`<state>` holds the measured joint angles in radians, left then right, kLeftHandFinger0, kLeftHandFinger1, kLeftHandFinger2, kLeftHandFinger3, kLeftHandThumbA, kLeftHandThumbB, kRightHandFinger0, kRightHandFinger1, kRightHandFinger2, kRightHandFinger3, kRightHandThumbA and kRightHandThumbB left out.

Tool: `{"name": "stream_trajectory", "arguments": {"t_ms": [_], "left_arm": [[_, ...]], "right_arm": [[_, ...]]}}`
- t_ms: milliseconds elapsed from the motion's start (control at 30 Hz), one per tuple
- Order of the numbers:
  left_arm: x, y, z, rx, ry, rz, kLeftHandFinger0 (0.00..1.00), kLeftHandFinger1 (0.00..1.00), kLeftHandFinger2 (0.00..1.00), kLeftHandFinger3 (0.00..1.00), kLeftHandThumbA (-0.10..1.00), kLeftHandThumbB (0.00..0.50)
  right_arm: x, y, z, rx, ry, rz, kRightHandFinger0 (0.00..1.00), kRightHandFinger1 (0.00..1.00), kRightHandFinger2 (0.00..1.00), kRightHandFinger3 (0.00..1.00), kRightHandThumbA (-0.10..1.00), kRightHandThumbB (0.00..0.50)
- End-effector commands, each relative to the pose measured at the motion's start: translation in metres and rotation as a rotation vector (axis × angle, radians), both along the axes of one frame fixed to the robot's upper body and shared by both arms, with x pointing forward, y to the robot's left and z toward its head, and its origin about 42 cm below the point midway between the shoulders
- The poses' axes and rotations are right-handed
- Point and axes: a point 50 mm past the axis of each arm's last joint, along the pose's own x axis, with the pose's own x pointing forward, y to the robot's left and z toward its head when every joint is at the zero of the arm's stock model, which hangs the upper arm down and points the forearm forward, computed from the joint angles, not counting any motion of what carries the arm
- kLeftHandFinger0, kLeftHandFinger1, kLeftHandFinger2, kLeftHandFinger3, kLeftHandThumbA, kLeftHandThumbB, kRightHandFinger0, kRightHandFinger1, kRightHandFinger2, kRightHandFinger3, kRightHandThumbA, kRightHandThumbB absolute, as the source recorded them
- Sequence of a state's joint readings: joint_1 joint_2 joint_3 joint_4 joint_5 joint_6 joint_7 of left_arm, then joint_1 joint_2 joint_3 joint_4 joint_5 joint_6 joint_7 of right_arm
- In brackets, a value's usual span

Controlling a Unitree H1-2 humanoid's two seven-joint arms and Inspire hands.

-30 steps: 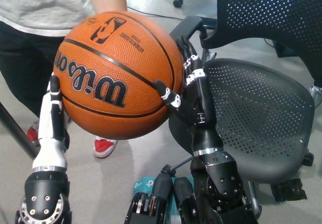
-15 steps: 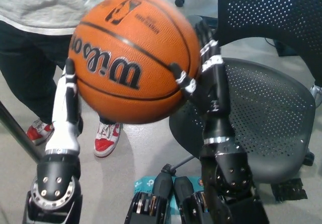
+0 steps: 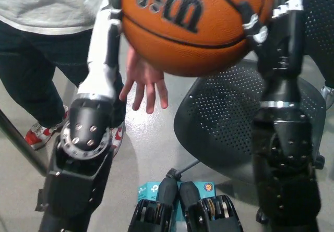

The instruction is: The robot grabs the basketball from a person using both hands and then drops it on the black chair in the front

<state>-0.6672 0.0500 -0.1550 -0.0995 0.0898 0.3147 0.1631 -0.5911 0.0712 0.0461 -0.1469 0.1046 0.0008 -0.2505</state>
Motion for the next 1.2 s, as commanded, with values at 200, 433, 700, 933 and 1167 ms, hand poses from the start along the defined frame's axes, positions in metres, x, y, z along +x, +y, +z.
{"name": "stream_trajectory", "arguments": {"t_ms": [200, 433, 700, 933, 1167], "left_arm": [[0.007, -0.135, 0.042, 0.164, -0.067, -0.316, 1.00, 1.00, 1.00, 1.00, 1.00, 0.060], [0.035, -0.181, 0.026, 0.233, 0.076, -0.346, 1.00, 1.00, 1.00, 1.00, 1.00, 0.114], [0.063, -0.212, 0.002, 0.252, 0.243, -0.341, 1.00, 1.00, 1.00, 1.00, 1.00, 0.115], [0.079, -0.218, -0.025, 0.244, 0.376, -0.336, 1.00, 1.00, 1.00, 1.00, 1.00, 0.112], [0.084, -0.216, -0.050, 0.263, 0.463, -0.335, 1.00, 1.00, 1.00, 1.00, 1.00, 0.103]], "right_arm": [[0.024, 0.002, 0.030, -0.102, 0.088, 0.148, 1.00, 1.00, 1.00, 1.00, 1.00, 0.223], [0.048, -0.039, 0.010, 0.018, 0.205, 0.134, 1.00, 1.00, 1.00, 1.00, 1.00, 0.202], [0.075, -0.066, -0.018, 0.097, 0.326, 0.129, 1.00, 1.00, 1.00, 1.00, 1.00, 0.172], [0.095, -0.071, -0.050, 0.159, 0.420, 0.124, 1.00, 1.00, 1.00, 1.00, 1.00, 0.176], [0.106, -0.069, -0.081, 0.202, 0.504, 0.125, 1.00, 1.00, 1.00, 1.00, 1.00, 0.159]]}}
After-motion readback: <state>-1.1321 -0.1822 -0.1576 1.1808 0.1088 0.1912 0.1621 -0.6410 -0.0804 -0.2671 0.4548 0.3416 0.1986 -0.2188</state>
